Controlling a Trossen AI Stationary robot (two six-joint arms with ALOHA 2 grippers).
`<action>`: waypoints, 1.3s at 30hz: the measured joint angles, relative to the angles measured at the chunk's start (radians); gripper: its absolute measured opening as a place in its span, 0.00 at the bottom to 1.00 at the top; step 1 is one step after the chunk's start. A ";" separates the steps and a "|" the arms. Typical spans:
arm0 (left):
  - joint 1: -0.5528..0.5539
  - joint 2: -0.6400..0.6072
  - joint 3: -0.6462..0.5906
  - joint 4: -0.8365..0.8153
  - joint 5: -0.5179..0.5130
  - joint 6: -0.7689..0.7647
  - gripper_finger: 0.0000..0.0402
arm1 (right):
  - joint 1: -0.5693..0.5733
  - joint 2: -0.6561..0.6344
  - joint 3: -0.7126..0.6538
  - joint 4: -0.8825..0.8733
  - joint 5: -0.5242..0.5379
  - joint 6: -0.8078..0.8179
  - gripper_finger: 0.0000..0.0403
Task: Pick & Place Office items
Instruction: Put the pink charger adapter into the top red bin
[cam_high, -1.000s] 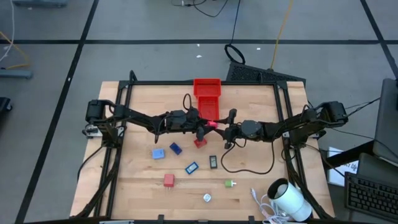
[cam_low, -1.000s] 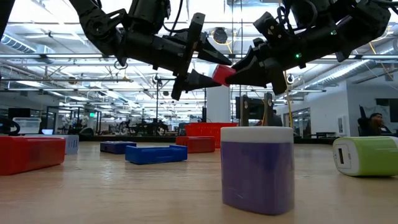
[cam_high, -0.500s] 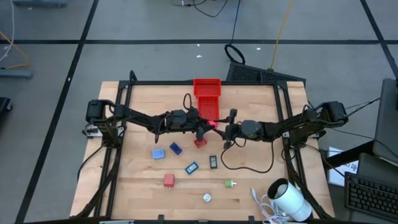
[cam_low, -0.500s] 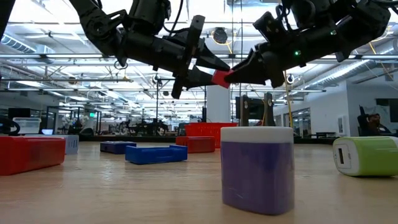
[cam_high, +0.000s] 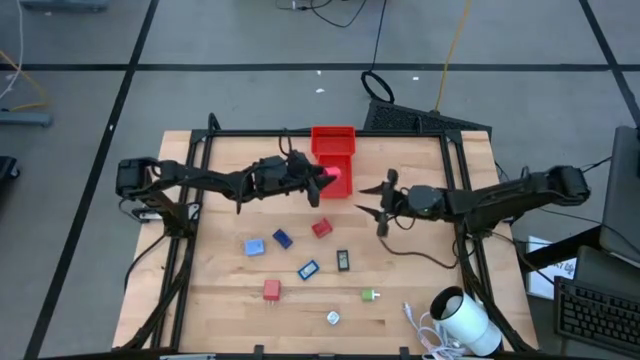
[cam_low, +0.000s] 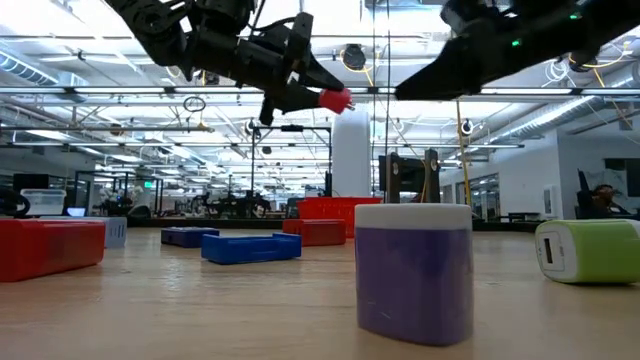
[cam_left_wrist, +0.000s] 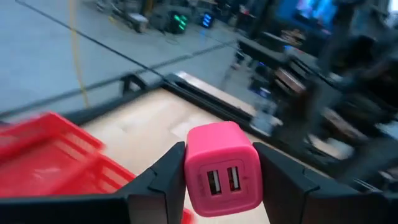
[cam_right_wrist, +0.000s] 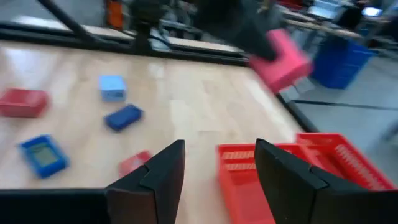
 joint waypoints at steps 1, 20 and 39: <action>0.010 -0.004 0.000 -0.008 -0.015 0.009 0.40 | 0.000 -0.019 -0.017 0.008 -0.021 0.013 0.46; 0.252 0.155 0.005 0.071 -0.108 -0.038 0.40 | -0.084 -0.164 -0.298 0.318 -0.154 0.124 0.42; 0.276 0.417 0.388 -0.352 -0.199 -0.018 0.40 | -0.105 -0.164 -0.298 0.317 -0.204 0.140 0.42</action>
